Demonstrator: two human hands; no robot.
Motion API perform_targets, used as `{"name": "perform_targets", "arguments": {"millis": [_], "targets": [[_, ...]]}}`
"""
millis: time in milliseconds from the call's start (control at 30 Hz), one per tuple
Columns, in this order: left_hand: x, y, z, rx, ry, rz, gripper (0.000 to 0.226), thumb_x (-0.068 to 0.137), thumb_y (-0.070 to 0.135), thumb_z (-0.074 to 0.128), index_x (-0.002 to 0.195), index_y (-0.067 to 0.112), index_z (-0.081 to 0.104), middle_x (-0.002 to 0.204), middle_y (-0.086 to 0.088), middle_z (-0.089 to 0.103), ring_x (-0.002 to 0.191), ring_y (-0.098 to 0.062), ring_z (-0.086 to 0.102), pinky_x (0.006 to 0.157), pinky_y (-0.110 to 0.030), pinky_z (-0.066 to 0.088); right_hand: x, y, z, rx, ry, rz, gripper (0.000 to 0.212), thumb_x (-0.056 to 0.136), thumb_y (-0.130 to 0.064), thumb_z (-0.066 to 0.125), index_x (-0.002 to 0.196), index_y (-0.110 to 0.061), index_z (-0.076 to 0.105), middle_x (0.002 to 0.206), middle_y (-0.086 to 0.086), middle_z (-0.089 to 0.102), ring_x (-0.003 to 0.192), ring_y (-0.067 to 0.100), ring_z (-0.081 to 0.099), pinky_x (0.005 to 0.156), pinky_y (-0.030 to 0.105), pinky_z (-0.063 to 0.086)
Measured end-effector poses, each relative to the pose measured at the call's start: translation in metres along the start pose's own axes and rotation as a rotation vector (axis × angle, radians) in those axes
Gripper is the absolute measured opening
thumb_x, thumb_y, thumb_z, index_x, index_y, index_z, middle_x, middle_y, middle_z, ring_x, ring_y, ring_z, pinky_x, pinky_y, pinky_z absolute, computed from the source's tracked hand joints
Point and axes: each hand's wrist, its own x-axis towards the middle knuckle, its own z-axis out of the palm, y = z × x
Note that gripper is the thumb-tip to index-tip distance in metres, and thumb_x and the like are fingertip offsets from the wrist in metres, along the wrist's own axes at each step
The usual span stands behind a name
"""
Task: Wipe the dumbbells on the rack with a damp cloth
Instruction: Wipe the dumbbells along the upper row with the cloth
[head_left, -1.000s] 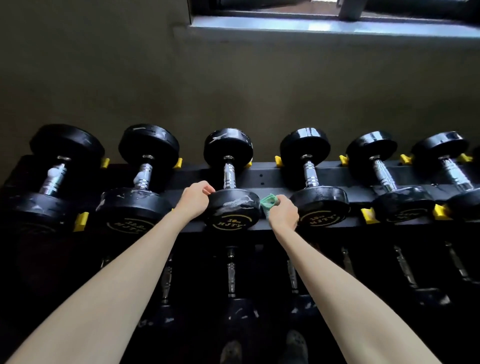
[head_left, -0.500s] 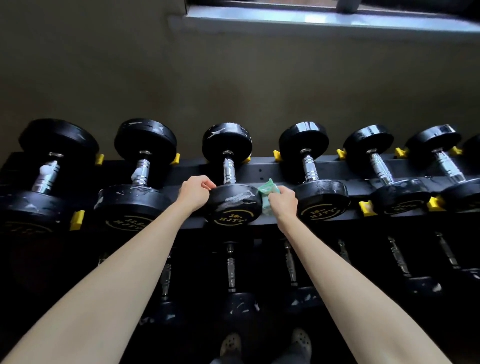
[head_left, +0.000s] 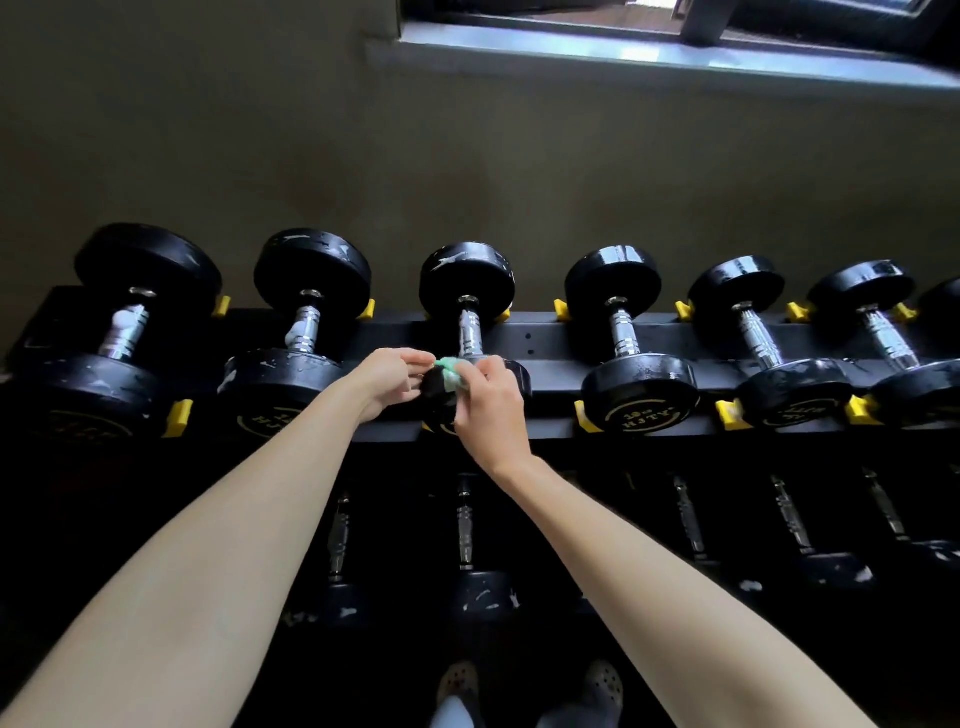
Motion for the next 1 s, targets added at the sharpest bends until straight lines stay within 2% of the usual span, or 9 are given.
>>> {"name": "perform_targets", "arguments": {"millis": [100, 233, 333, 467, 533, 667, 800, 867, 1000], "targets": [[-0.003, 0.002, -0.003, 0.048, -0.014, -0.002, 0.063, 0.08, -0.024, 0.022, 0.129, 0.005, 0.049, 0.129, -0.011, 0.053, 0.115, -0.021, 0.05, 0.1, -0.034, 0.039, -0.005, 0.002, 0.009, -0.084, -0.064, -0.141, 0.025, 0.07, 0.009, 0.06, 0.094, 0.002, 0.065, 0.085, 0.022, 0.055, 0.07, 0.036, 0.053, 0.066, 0.038, 0.047], [-0.005, 0.003, -0.006, 0.082, -0.03, -0.007, 0.062, 0.081, -0.022, 0.024, 0.13, 0.008, 0.049, 0.131, -0.012, 0.053, 0.116, -0.021, 0.046, 0.101, -0.037, 0.038, -0.017, 0.005, 0.017, -0.215, -0.422, -0.164, 0.031, 0.083, 0.005, 0.047, 0.113, 0.001, 0.056, 0.113, 0.02, 0.05, 0.099, 0.035, 0.047, 0.084, 0.037, 0.034], [-0.007, 0.004, -0.016, 0.111, -0.032, -0.012, 0.063, 0.08, -0.021, 0.024, 0.131, 0.008, 0.047, 0.127, -0.013, 0.055, 0.113, -0.02, 0.046, 0.095, -0.035, 0.039, -0.026, 0.012, 0.019, -0.003, -0.368, 0.093, 0.023, 0.086, -0.007, 0.052, 0.105, -0.007, 0.064, 0.105, 0.012, 0.061, 0.101, 0.029, 0.052, 0.082, 0.031, 0.035], [-0.006, 0.003, -0.021, 0.11, -0.022, -0.033, 0.06, 0.082, -0.019, 0.023, 0.131, 0.004, 0.046, 0.128, -0.016, 0.055, 0.115, -0.025, 0.05, 0.092, -0.037, 0.041, -0.011, 0.008, 0.004, 0.707, -0.291, 0.574, 0.02, 0.075, 0.003, 0.052, 0.075, -0.012, 0.064, 0.07, 0.002, 0.058, 0.067, 0.015, 0.05, 0.064, 0.03, 0.041], [-0.006, 0.003, -0.019, 0.098, -0.023, -0.044, 0.057, 0.084, -0.018, 0.022, 0.131, 0.004, 0.045, 0.129, -0.017, 0.054, 0.122, -0.03, 0.049, 0.091, -0.038, 0.042, -0.008, 0.011, -0.005, 0.993, -0.399, 0.719, 0.027, 0.081, 0.013, 0.045, 0.079, -0.009, 0.061, 0.071, 0.004, 0.056, 0.064, 0.014, 0.051, 0.058, 0.025, 0.041], [-0.007, 0.003, -0.017, 0.084, -0.033, -0.049, 0.055, 0.085, -0.017, 0.022, 0.132, 0.002, 0.045, 0.13, -0.018, 0.054, 0.127, -0.032, 0.045, 0.091, -0.039, 0.043, -0.028, 0.022, 0.002, 1.078, -0.68, 0.887, 0.025, 0.086, 0.013, 0.042, 0.095, -0.002, 0.06, 0.084, 0.007, 0.062, 0.072, 0.017, 0.06, 0.061, 0.025, 0.049], [-0.007, 0.004, -0.019, 0.095, -0.043, -0.056, 0.055, 0.086, -0.017, 0.021, 0.133, 0.002, 0.044, 0.133, -0.017, 0.052, 0.129, -0.031, 0.044, 0.092, -0.039, 0.043, -0.035, 0.019, 0.037, 1.238, -0.579, 1.21, 0.023, 0.093, 0.008, 0.042, 0.111, 0.005, 0.055, 0.097, 0.016, 0.061, 0.084, 0.027, 0.063, 0.081, 0.034, 0.051], [-0.005, 0.003, -0.02, 0.106, -0.042, -0.06, 0.056, 0.085, -0.017, 0.02, 0.132, 0.002, 0.045, 0.13, -0.016, 0.054, 0.128, -0.031, 0.044, 0.092, -0.039, 0.042, -0.03, 0.012, 0.051, 1.281, -0.525, 1.302, 0.032, 0.094, 0.008, 0.041, 0.125, 0.009, 0.047, 0.104, 0.019, 0.06, 0.109, 0.035, 0.059, 0.091, 0.04, 0.045], [-0.003, 0.003, -0.021, 0.109, -0.038, -0.067, 0.055, 0.084, -0.016, 0.021, 0.129, 0.004, 0.046, 0.117, -0.011, 0.058, 0.124, -0.029, 0.048, 0.091, -0.039, 0.042, -0.011, 0.004, 0.06, 1.4, -0.327, 1.32, 0.035, 0.094, 0.008, 0.041, 0.128, 0.011, 0.046, 0.128, 0.024, 0.053, 0.118, 0.035, 0.055, 0.084, 0.037, 0.047]]}}
